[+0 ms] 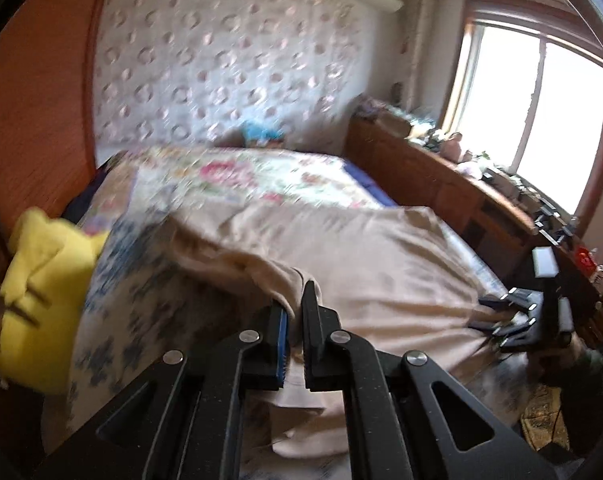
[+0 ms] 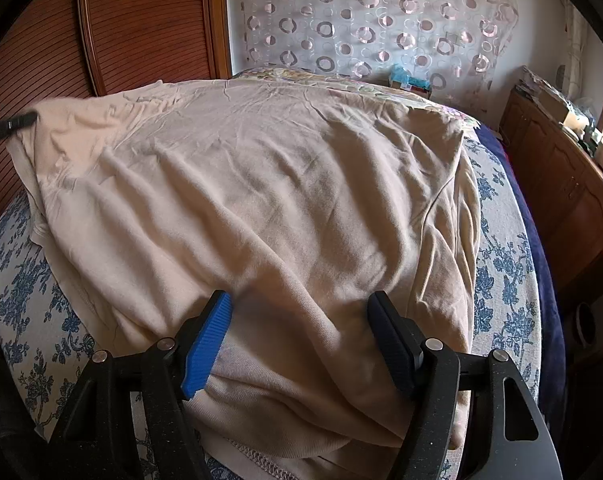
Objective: Fold small clothes
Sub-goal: 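Lift the held edge with the left gripper while the right gripper presses the shirt flat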
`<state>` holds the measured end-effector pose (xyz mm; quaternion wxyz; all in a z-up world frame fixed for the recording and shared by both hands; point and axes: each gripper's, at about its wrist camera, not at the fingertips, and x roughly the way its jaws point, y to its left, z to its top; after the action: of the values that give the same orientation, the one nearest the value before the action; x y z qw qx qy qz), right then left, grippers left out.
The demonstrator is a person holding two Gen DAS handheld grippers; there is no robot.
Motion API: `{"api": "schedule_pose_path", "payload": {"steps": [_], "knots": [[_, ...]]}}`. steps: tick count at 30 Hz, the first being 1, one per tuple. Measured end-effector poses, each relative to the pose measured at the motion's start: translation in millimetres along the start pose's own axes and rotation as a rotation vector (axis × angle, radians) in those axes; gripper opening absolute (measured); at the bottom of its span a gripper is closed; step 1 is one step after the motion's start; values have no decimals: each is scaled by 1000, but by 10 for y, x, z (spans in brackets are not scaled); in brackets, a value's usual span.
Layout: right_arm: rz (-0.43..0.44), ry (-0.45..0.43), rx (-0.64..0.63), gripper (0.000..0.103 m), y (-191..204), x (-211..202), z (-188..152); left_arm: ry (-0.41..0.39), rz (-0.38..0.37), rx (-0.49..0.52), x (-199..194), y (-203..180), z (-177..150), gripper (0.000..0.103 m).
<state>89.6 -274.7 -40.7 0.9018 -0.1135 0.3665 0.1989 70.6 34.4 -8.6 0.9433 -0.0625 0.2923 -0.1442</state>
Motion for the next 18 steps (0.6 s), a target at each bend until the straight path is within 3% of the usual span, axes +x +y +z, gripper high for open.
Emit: {"api": "schedule_pose_path", "payload": {"steps": [7,14,18], "knots": [[4,-1,1,73,-8,1,-2,-66,-70,56,125,-420,169,6],[7,-1,0,74,14,1,-7,-36,-137,55,267,-647,90,6],[-1,-86,33,74,-13,-194,-28,-23,-151,86,318,-800,166,6]]}}
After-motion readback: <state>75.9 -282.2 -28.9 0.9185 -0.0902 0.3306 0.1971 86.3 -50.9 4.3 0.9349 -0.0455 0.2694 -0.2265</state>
